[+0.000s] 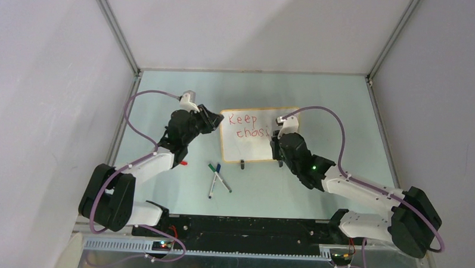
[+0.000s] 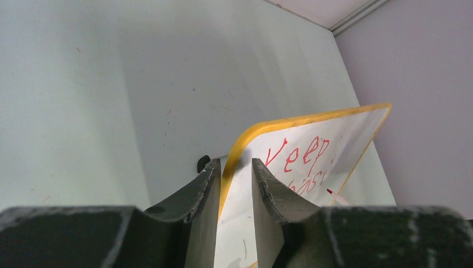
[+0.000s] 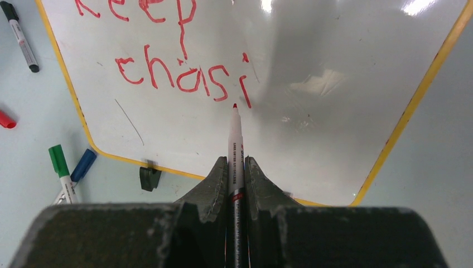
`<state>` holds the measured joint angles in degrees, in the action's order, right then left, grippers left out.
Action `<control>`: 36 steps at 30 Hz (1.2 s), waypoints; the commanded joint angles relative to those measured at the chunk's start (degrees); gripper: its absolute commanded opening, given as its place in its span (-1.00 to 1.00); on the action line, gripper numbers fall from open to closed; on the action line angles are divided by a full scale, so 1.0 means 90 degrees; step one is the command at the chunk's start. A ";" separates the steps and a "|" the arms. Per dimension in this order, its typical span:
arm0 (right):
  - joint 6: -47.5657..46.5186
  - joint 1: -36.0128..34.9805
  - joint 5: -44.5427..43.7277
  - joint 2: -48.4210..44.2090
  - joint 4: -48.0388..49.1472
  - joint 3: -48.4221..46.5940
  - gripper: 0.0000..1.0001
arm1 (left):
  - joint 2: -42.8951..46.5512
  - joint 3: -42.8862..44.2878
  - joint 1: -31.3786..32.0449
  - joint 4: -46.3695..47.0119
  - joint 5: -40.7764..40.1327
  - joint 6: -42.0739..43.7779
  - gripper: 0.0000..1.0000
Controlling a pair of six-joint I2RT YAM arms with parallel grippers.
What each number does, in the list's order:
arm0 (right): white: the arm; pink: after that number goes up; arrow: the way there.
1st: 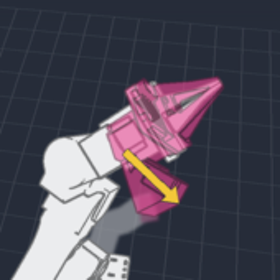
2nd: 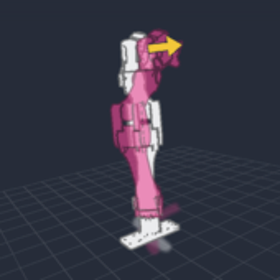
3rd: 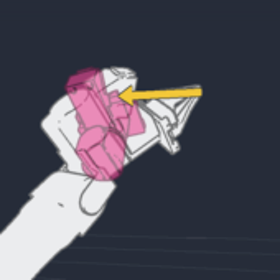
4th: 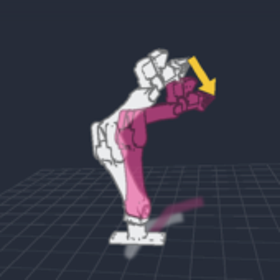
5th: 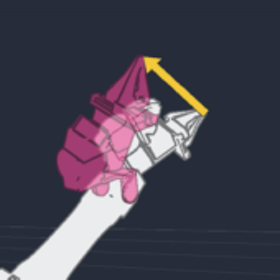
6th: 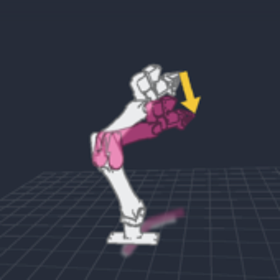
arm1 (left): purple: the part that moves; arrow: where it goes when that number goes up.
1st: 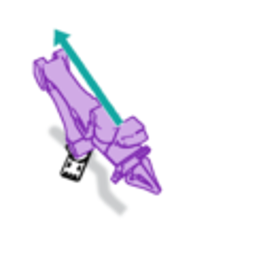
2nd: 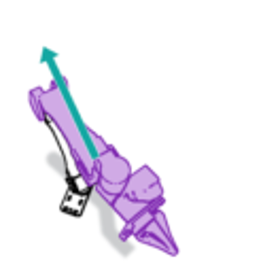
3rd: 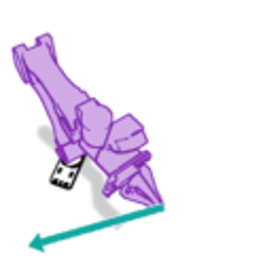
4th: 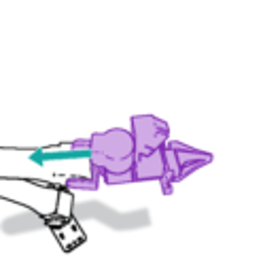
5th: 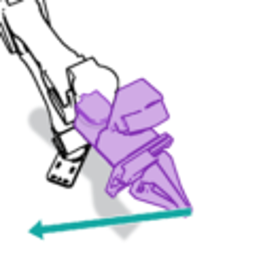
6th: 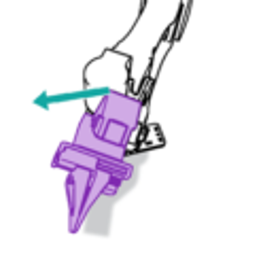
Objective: Write a sentence on the whiteboard
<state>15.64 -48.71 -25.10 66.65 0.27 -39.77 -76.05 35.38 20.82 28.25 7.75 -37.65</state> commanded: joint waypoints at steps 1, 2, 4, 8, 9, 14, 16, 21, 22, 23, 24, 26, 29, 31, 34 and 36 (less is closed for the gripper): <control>-0.0033 0.0068 -0.0207 0.0067 0.0326 -0.0343 -1.00 | 0.0137 -0.0024 -0.0033 0.0288 -0.0019 -0.0089 -0.35; -0.0037 0.0082 -0.0213 0.0073 0.0329 -0.0340 -1.00 | 0.0133 -0.0024 -0.0037 0.0289 -0.0015 -0.0093 -0.34; -0.0030 0.0118 -0.0218 0.0066 0.0344 -0.0342 -1.00 | 0.0134 -0.0029 -0.0036 0.0289 -0.0020 -0.0094 -0.34; -0.0043 0.0169 -0.0231 0.0027 0.0353 -0.0341 -1.00 | 0.0126 -0.0034 -0.0033 0.0294 -0.0048 -0.0101 -0.30; -0.0041 0.0185 -0.0229 0.0012 0.0351 -0.0339 -1.00 | 0.0121 -0.0034 -0.0037 0.0293 -0.0044 -0.0103 -0.28; -0.0031 0.0249 -0.0203 -0.0003 0.0355 -0.0337 -1.00 | 0.0121 -0.0040 -0.0038 0.0293 -0.0063 -0.0114 -0.26; -0.0031 0.0267 -0.0198 0.0004 0.0358 -0.0346 -1.00 | 0.0129 -0.0035 -0.0033 0.0289 -0.0062 -0.0114 -0.25; -0.0049 0.0367 -0.0148 0.0047 0.0443 -0.0341 -1.00 | 0.0125 -0.0037 -0.0028 0.0296 -0.0060 -0.0114 -0.24; -0.0048 0.0380 -0.0133 0.0056 0.0479 -0.0345 -1.00 | 0.0124 -0.0035 -0.0033 0.0292 -0.0060 -0.0114 -0.24; -0.0058 0.0392 -0.0132 0.0063 0.0488 -0.0346 -1.00 | 0.0127 -0.0034 -0.0037 0.0290 -0.0060 -0.0114 -0.24; -0.0058 0.0397 -0.0124 0.0064 0.0495 -0.0347 -1.00 | 0.0124 -0.0034 -0.0037 0.0284 -0.0060 -0.0121 -0.24; -0.0058 0.0409 -0.0130 0.0068 0.0504 -0.0347 -1.00 | 0.0127 -0.0034 -0.0030 0.0281 -0.0060 -0.0115 -0.23; -0.0059 0.0427 -0.0117 0.0065 0.0515 -0.0347 -1.00 | 0.0136 -0.0034 -0.0031 0.0279 -0.0060 -0.0114 -0.23; -0.0052 0.0448 -0.0095 0.0072 0.0521 -0.0347 -1.00 | 0.0126 -0.0034 -0.0031 0.0280 -0.0069 -0.0114 -0.23; -0.0031 0.0471 -0.0056 0.0099 0.0489 -0.0359 -1.00 | 0.0129 -0.0034 -0.0032 0.0281 -0.0066 -0.0114 -0.23; -0.0025 0.0478 -0.0060 0.0123 0.0441 -0.0381 -1.00 | 0.0130 -0.0034 -0.0037 0.0279 -0.0060 -0.0114 -0.23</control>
<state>15.55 -44.75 -25.39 67.20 2.07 -40.32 -76.05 35.35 20.82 28.67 7.70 -38.17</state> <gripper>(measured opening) 0.152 0.384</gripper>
